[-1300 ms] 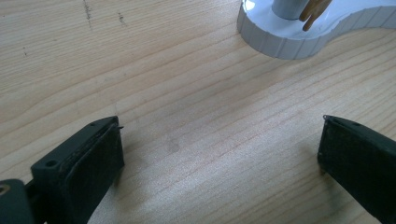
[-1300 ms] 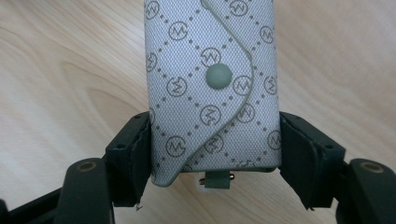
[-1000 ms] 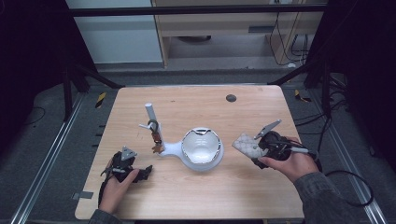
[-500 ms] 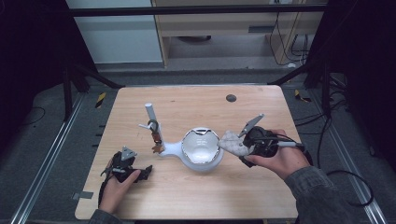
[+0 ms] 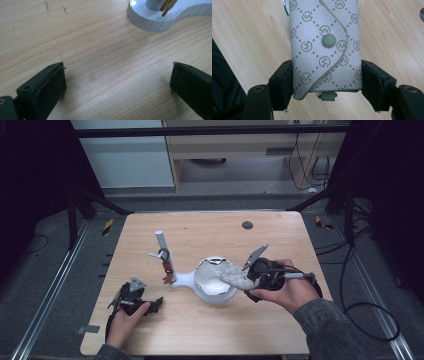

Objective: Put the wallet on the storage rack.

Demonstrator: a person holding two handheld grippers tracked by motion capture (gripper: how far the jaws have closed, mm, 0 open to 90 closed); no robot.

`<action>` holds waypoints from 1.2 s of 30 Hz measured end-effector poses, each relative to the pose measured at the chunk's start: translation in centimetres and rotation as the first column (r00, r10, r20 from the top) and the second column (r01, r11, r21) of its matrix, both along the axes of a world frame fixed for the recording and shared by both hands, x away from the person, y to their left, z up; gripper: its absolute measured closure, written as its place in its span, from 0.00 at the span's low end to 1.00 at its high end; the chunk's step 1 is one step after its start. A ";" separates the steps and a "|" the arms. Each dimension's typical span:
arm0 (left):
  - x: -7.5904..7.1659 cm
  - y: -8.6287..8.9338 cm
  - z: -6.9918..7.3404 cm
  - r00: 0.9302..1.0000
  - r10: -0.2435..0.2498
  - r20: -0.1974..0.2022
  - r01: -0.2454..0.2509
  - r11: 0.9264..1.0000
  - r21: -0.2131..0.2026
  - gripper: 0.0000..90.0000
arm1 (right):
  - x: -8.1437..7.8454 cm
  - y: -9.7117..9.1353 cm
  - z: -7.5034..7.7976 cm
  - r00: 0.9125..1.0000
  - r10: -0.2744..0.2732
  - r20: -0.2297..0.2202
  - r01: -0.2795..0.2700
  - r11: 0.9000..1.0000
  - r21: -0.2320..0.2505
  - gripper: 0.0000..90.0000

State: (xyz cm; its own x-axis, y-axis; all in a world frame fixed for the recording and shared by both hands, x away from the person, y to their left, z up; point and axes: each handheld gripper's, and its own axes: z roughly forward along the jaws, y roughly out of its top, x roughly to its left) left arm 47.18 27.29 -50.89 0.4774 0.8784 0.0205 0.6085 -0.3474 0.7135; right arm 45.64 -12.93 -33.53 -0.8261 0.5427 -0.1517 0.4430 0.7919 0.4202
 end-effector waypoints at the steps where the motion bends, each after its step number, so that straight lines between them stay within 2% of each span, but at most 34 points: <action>1: 0.0 0.0 0.0 1.000 -0.001 -0.001 0.001 1.000 -0.001 0.00 | 0.0 0.2 -0.1 1.000 0.006 -0.004 -0.006 1.000 -0.003 0.35; 21: 0.0 0.0 0.0 1.000 -0.001 -0.001 0.001 1.000 0.001 0.00 | 0.7 3.7 -0.9 0.997 0.072 -0.042 -0.073 0.997 -0.024 0.35; 27: 0.0 0.0 0.0 1.000 -0.002 -0.001 0.002 1.000 0.001 0.00 | 0.7 4.7 -1.4 0.994 0.091 -0.058 -0.094 0.994 -0.047 0.35; 36: 0.0 0.0 0.0 1.000 -0.002 -0.003 0.002 1.000 0.000 0.00 | 1.9 5.5 -2.2 0.994 0.078 -0.079 -0.084 0.993 -0.082 0.35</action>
